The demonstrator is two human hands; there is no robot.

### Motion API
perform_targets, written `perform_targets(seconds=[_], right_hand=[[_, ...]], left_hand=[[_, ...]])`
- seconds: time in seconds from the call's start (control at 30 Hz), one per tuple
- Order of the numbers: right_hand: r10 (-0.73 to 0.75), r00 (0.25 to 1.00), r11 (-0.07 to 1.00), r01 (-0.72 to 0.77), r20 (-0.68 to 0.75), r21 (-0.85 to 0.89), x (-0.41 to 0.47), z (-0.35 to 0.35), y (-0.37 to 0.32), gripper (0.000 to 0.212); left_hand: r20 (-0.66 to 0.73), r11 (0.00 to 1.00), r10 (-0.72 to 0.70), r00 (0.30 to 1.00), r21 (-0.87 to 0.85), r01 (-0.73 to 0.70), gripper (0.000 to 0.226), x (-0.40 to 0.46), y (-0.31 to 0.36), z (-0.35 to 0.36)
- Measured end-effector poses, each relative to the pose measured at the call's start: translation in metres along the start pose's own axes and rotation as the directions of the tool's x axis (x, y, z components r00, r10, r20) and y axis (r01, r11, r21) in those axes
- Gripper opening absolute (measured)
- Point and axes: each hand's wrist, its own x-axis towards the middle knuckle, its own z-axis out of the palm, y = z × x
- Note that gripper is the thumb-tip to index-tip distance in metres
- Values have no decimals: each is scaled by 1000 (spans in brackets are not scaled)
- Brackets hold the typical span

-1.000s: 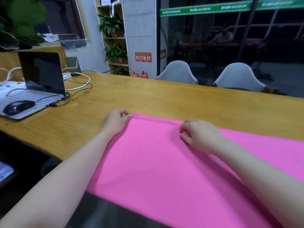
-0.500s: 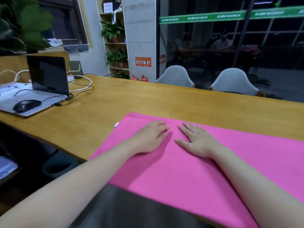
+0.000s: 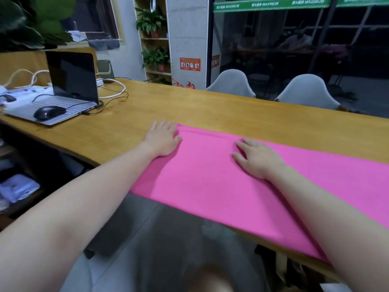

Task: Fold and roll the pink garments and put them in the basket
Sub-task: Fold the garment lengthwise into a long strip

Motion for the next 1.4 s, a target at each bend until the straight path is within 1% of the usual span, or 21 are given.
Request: perform_targets(seconds=[0.03, 0.07, 0.1, 0.13, 0.17, 0.2, 0.27, 0.33, 0.4, 0.47, 0.6, 0.73, 0.8, 0.87, 0.93, 1.03, 1.1, 1.17, 1.23, 1.3, 1.4], right_hand=[[-2, 1000, 1000, 2, -6, -11, -9, -5, -7, 62], [-8, 1000, 1000, 8, 7, 4, -22, -10, -15, 58], [-19, 1000, 999, 18, 24, 37, -37, -14, -25, 57], [-32, 999, 997, 30, 31, 72, -54, -16, -34, 58], [-49, 999, 994, 47, 20, 102, -73, -17, -45, 62], [-68, 998, 990, 68, -5, 125, -93, -17, -56, 68], [-110, 994, 985, 111, -18, 134, -127, -13, -76, 82], [-128, 991, 989, 126, 21, 82, -148, -4, -88, 85], [-124, 991, 992, 122, 50, 32, -155, 4, -91, 91], [-107, 991, 994, 103, 83, 47, -151, 6, -89, 98], [-83, 987, 989, 64, 141, 132, -133, 2, -86, 104], [-60, 985, 984, 32, 160, 177, -116, -2, -82, 111], [-47, 987, 984, 19, 156, 179, -110, -4, -79, 110], [-40, 987, 986, 14, 157, 163, -111, -4, -81, 109], [-43, 984, 990, 19, 173, 139, -117, -3, -91, 106], [-64, 987, 996, 55, 146, 68, -124, 2, -108, 104], [-86, 992, 996, 87, 95, -10, -124, 6, -113, 102], [-93, 992, 995, 96, 83, -37, -123, 8, -112, 101], [-90, 991, 995, 93, 100, -27, -122, 7, -110, 101], [-88, 989, 996, 90, 115, -16, -123, 7, -108, 102], [-73, 991, 997, 69, 113, 37, -124, 5, -109, 101]], left_hand=[[-48, 1000, 12, 999, -15, -13, 60, -14, 9, -8], [-77, 996, 27, 997, -80, -33, 56, -31, 20, -15], [-85, 981, 45, 995, -185, -61, 53, -52, 34, -22], [-81, 956, 84, 993, -275, -103, 51, -75, 49, -27], [-90, 931, 143, 986, -327, -164, 52, -102, 64, -29], [-116, 911, 217, 969, -333, -244, 55, -128, 77, -28], [-178, 876, 371, 911, -258, -407, 66, -175, 92, -18], [-210, 871, 426, 880, -167, -462, 73, -196, 85, 0], [-216, 889, 429, 877, -72, -452, 79, -199, 64, 14], [-194, 902, 416, 889, -40, -430, 85, -194, 43, 19], [-100, 901, 401, 910, -134, -412, 93, -179, 27, 7], [49, 894, 386, 921, -266, -360, 85, -155, 27, -15], [86, 892, 391, 917, -283, -353, 85, -147, 28, -19], [87, 893, 395, 914, -269, -361, 87, -148, 27, -18], [61, 896, 371, 927, -285, -340, 86, -152, 32, -19], [-49, 885, 350, 936, -311, -347, 63, -148, 50, -28], [-80, 892, 337, 938, -290, -345, 50, -143, 65, -31], [-25, 911, 308, 951, -282, -302, 51, -137, 74, -23], [79, 945, 249, 965, -236, -225, 62, -133, 70, -11], [122, 972, 167, 978, -184, -144, 69, -133, 45, -1], [113, 989, 36, 993, -145, -20, 67, -136, -15, 3]])
